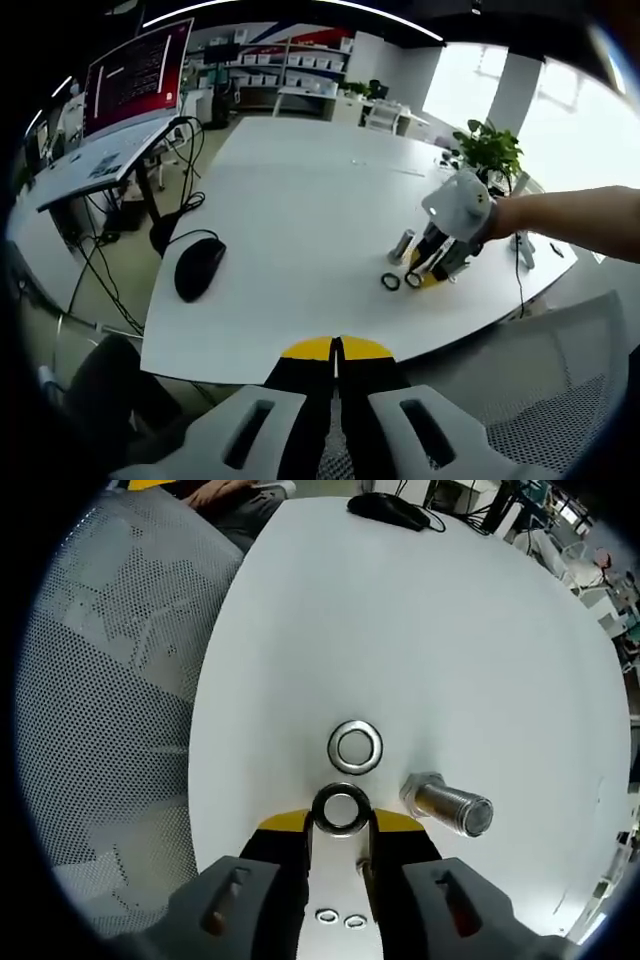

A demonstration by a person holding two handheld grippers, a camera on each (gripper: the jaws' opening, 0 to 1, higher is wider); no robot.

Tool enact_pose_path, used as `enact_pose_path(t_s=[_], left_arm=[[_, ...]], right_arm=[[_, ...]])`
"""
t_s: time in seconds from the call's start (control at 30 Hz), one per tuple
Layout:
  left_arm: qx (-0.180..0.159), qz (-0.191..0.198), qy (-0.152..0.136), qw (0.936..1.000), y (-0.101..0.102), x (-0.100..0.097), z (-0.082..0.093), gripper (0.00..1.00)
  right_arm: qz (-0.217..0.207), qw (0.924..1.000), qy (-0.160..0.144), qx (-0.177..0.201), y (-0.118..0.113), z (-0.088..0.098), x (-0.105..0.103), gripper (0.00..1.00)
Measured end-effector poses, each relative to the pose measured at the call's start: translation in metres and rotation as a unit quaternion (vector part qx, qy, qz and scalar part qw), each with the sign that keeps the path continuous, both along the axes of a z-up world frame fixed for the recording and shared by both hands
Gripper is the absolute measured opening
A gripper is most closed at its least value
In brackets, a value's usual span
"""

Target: Place the washer onto the threaded stud by aligning its center hole with the stud, sliding it down to the base, and recovering from edge contact or off-axis alignment until the washer reaches the visible bottom stop.

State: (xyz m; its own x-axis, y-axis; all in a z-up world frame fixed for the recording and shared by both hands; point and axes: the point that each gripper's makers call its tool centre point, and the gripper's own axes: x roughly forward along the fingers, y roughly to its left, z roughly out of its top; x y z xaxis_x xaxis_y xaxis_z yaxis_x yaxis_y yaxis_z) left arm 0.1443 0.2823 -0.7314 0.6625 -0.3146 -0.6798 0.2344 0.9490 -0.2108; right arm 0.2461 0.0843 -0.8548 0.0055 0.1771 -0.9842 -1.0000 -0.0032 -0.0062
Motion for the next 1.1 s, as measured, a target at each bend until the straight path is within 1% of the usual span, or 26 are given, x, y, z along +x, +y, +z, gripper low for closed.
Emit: enact_pose_path(t_s=[0.27, 0.5, 0.6, 0.77, 0.97, 1.1], left_arm=[[0.002, -0.003, 0.003, 1.0, -0.001, -0.001, -0.001, 0.0], [0.001, 0.0, 0.001, 1.0, 0.0, -0.001, 0.0, 0.0], [0.0, 0.002, 0.001, 1.0, 0.0, -0.001, 0.0, 0.0], [-0.001, 0.004, -0.001, 1.0, 0.0, 0.0, 0.001, 0.0], [-0.001, 0.006, -0.002, 1.0, 0.001, 0.0, 0.001, 0.0], [-0.001, 0.007, -0.001, 1.0, 0.001, 0.0, 0.001, 0.0]], right_arm=[[0.003, 1.0, 0.0, 0.005, 0.0, 0.03, 0.0, 0.23], [0.004, 0.9999, -0.011, 0.009, 0.002, 0.055, 0.008, 0.23], [0.005, 0.9998, -0.016, 0.006, 0.002, 0.059, 0.012, 0.23], [0.008, 0.9996, -0.026, 0.004, 0.002, 0.062, 0.018, 0.23], [0.003, 0.999, -0.045, 0.004, 0.004, 0.062, 0.032, 0.23], [0.006, 0.9982, -0.06, -0.004, 0.003, 0.057, 0.039, 0.23]])
